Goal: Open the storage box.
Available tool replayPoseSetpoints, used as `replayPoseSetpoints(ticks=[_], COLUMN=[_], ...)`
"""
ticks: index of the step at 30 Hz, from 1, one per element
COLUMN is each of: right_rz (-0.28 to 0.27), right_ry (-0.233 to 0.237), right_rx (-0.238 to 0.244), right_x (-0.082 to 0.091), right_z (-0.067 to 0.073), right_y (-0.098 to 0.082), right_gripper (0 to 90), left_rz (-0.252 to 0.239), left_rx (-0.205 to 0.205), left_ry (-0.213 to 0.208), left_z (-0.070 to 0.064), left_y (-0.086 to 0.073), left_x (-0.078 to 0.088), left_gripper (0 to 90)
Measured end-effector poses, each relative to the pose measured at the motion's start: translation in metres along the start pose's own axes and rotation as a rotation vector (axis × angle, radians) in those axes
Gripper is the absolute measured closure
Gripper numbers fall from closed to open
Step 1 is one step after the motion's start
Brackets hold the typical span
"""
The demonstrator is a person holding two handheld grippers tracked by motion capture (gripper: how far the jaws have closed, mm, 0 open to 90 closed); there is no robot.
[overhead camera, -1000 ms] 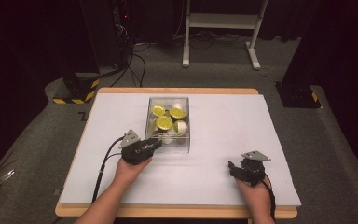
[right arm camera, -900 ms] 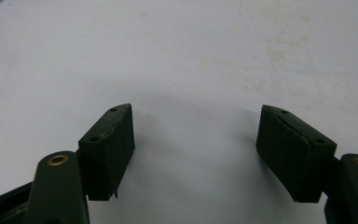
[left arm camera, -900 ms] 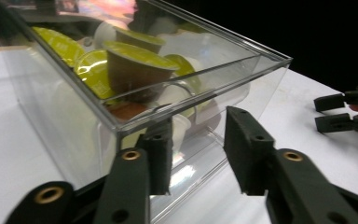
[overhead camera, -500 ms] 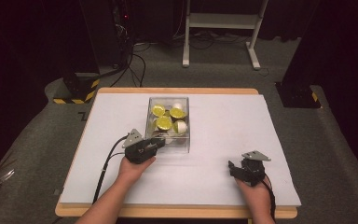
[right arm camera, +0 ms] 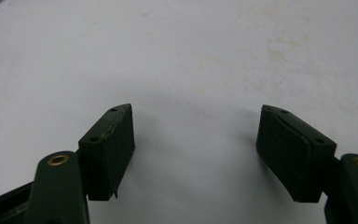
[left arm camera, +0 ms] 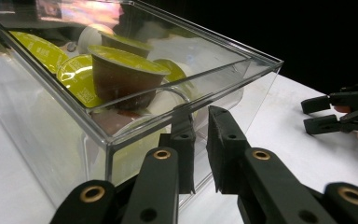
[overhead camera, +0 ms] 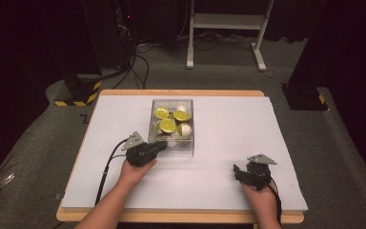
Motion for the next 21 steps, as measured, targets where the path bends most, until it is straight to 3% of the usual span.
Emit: replayPoseSetpoints(ticks=[15, 21], right_rz=[0.000, 0.000], right_ry=[-0.001, -0.001], right_rx=[-0.002, -0.002], right_x=[0.000, 0.000], right_z=[0.000, 0.000], right_y=[0.000, 0.000], right_gripper=[27.9, 27.9], left_rz=[0.000, -0.026], left_rx=[0.001, 0.016], left_ry=[-0.026, -0.021], left_z=[0.003, 0.008], left_y=[-0.002, -0.003], left_x=[0.003, 0.011], left_gripper=[84.7, 90.0])
Point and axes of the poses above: each handheld gripper's, and its own axes: x roughly backward along the jaws, y roughly out of its top, z roughly to its left, the point moved 2 cm from there along -x, roughly forward along the jaws, and after that the axes turned 12 degrees about z, right-handed, at the moved point
